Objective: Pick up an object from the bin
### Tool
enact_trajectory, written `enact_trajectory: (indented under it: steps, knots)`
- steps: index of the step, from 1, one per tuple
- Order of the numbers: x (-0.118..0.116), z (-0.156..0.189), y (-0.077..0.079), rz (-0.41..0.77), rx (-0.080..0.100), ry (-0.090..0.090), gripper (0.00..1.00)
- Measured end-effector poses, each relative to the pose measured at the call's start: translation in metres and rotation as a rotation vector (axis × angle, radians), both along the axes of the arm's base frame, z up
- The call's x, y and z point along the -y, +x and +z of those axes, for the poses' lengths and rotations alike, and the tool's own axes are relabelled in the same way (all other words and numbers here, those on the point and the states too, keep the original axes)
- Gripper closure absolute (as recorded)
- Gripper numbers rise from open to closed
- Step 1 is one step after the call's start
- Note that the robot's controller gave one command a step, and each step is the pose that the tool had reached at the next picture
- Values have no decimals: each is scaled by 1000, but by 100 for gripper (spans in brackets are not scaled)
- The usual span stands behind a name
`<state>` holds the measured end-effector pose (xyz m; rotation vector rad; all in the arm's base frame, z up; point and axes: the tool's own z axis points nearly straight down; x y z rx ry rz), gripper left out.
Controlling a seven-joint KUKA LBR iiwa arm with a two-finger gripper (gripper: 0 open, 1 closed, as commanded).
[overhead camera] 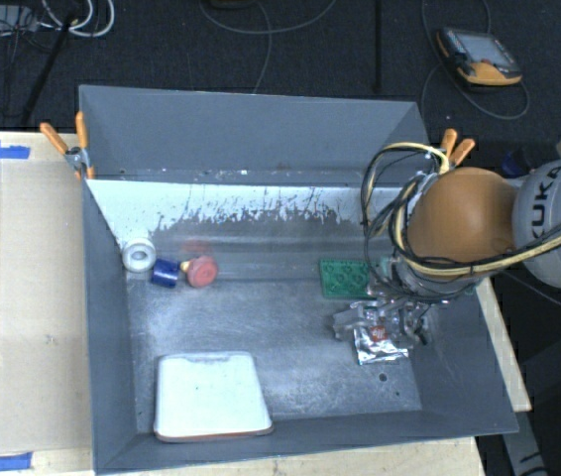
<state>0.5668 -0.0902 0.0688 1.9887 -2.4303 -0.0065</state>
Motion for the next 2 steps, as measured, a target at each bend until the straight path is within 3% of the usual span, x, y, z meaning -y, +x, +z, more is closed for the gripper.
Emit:
enact_trajectory:
  steps: [1,2]
  knots:
    - [1,1,1,-6,1,1,100]
    - [-12,76,37,-18,13,-1,100]
